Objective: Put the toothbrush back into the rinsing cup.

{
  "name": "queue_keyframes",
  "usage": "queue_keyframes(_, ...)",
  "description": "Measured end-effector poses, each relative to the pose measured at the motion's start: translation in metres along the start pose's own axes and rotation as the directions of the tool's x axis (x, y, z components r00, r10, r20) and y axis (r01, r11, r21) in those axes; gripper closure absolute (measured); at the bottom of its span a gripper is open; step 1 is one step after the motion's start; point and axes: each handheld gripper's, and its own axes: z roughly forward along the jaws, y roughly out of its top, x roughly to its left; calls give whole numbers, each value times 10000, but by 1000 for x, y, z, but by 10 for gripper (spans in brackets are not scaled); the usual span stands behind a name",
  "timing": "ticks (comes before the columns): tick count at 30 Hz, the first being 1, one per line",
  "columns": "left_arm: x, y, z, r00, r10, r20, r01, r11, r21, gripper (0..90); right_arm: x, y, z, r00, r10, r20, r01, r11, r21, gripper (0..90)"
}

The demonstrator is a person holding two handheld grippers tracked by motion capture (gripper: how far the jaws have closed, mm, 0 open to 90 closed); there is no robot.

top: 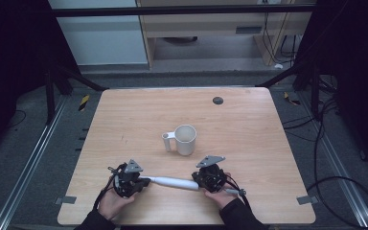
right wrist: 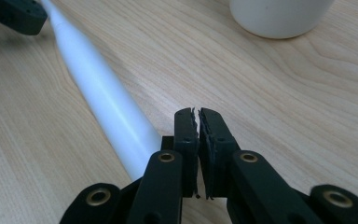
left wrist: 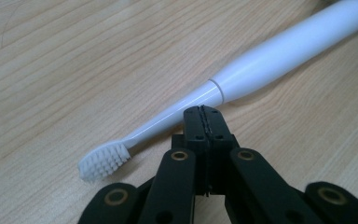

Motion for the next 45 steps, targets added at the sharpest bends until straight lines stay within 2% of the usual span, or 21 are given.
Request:
queue_keyframes(8, 6, 3, 1, 9996, -260, -126, 258, 9994, -217, 897, 4, -3, -2, 9999, -86, -140, 87, 10000, 44, 857)
queue_keyframes(19, 7, 9, 4, 9992, -255, -295, 246, 9991, -333, 897, 13, -8, -3, 9991, -182, -380, 190, 9996, 219, 857)
queue_keyframes(45, 11, 8, -4, 9980, -447, -442, 411, 9959, -808, 897, 37, -12, 0, 9934, -500, -1035, 535, 9981, 312, 855)
